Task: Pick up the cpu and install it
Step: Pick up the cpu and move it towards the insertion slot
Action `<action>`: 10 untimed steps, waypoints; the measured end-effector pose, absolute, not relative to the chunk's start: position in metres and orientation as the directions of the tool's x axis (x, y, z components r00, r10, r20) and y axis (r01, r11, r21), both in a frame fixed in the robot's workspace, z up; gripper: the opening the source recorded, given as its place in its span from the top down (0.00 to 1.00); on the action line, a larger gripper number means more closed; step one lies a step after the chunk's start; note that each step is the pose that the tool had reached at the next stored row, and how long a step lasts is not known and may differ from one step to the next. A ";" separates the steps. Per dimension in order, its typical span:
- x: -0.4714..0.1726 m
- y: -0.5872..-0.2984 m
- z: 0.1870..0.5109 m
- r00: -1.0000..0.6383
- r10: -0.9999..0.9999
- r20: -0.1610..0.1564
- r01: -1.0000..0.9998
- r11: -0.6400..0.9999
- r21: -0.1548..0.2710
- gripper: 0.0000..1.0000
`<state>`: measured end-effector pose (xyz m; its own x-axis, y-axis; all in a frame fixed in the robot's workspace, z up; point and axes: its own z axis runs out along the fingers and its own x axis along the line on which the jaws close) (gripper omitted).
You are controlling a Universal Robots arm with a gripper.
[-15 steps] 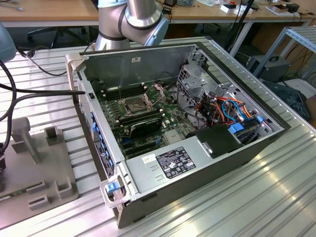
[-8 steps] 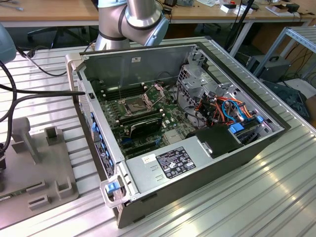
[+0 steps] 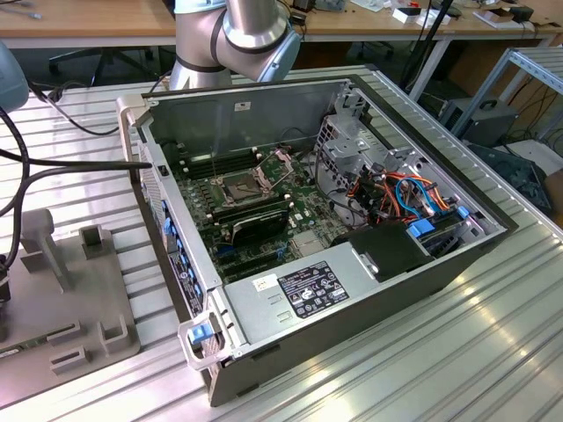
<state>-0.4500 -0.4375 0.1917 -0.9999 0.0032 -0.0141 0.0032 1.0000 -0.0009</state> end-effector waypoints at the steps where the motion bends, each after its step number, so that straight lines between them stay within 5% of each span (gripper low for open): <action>1: -0.450 -0.437 0.192 -1.000 0.003 -0.014 0.003 1.000 -0.001 0.40; 10: -0.449 -0.437 0.192 -1.000 0.003 -0.014 0.003 1.000 -0.001 0.40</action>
<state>-0.4494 -0.4375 0.1917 -0.9999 0.0031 -0.0141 0.0032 1.0000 -0.0009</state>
